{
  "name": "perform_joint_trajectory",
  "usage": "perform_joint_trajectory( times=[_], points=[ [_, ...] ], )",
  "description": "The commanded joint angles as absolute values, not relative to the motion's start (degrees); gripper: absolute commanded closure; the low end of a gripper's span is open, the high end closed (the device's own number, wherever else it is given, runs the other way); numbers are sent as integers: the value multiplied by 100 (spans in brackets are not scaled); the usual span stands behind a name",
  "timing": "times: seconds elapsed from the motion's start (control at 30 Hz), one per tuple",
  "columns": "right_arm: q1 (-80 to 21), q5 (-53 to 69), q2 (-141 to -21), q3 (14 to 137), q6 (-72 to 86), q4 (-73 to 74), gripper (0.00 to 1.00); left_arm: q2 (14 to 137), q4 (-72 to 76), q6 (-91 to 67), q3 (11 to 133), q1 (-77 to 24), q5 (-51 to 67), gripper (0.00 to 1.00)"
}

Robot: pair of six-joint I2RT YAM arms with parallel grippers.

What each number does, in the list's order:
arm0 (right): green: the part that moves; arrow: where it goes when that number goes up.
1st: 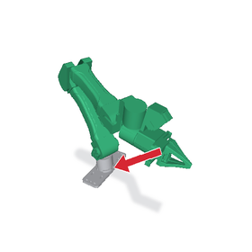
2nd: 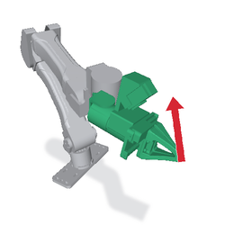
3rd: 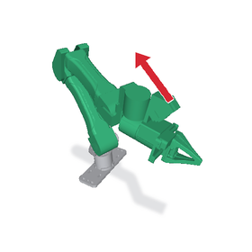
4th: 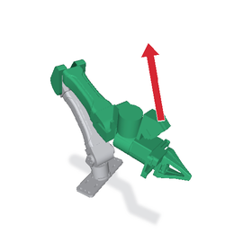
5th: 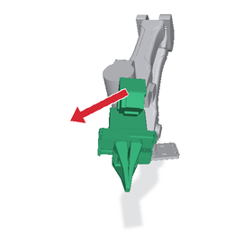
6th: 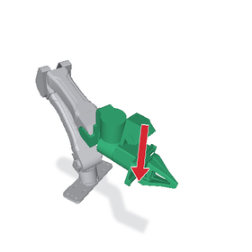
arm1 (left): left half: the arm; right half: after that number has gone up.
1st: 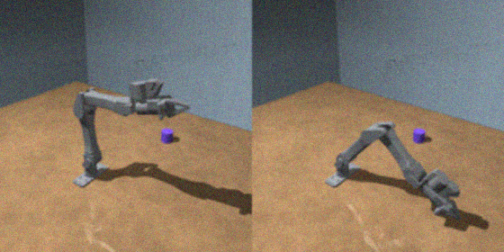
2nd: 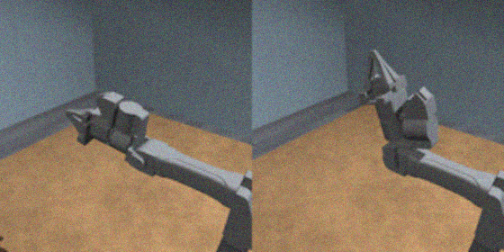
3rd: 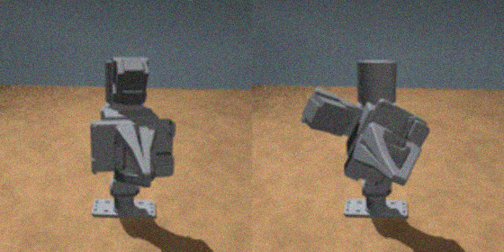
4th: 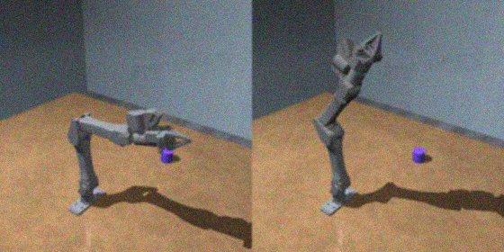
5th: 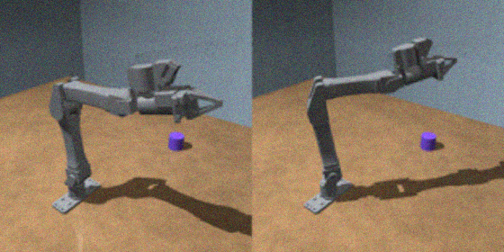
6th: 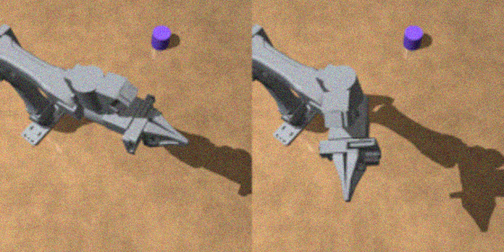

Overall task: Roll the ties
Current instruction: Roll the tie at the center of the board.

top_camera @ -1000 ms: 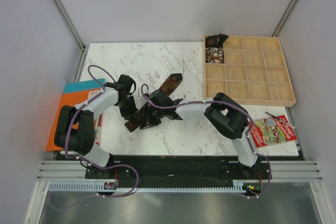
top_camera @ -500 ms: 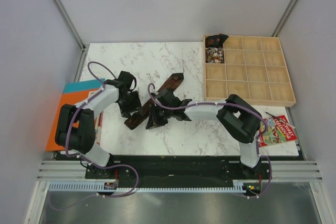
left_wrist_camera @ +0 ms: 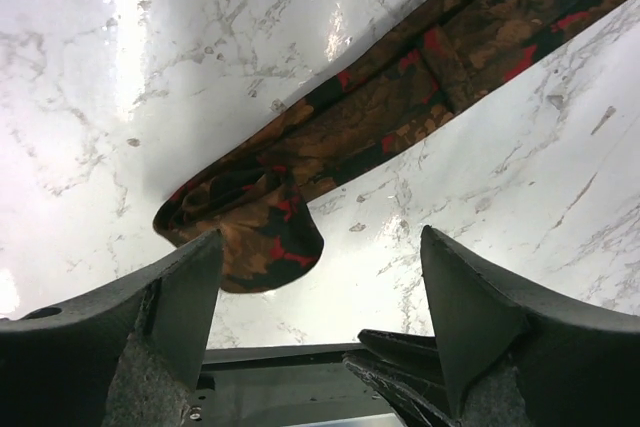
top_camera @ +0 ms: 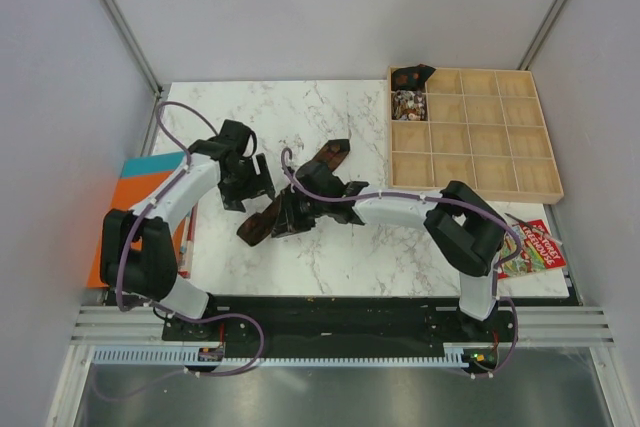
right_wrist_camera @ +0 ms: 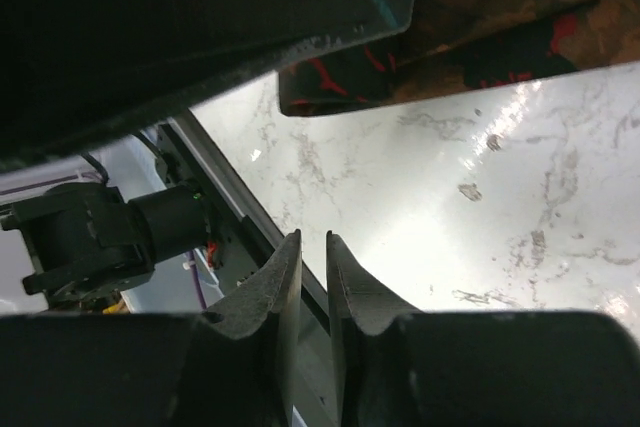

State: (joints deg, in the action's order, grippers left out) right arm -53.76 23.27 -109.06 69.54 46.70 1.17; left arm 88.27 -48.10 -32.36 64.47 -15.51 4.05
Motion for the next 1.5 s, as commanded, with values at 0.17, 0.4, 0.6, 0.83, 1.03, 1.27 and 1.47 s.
perform_joint_trajectory(
  times=[0.17,0.4,0.6,0.83,1.03,1.27,1.47],
  points=[
    [-5361,2531,-10951,7980,4693,307,76,7893,-5300,-3252,6724,-1486,-245,15],
    [-5352,2689,-11539,8788,4676,527,77,6980,-5168,-3305,6040,-994,-668,17],
    [-5344,2742,-11899,9122,4623,624,77,6056,-5080,-3287,5687,-159,-651,22],
    [-5309,2830,-12427,9466,4588,703,79,5432,-4861,-3638,5257,-9,-203,27],
    [-5239,2830,-12700,9606,4544,703,80,5326,-4702,-3665,4869,-9,-26,29],
    [-5098,2839,-12858,9492,4439,677,80,5300,-4597,-3691,4641,-18,228,32],
    [-5010,2865,-12885,9291,4395,589,81,5265,-4439,-3805,4413,-35,378,33]
  ],
)
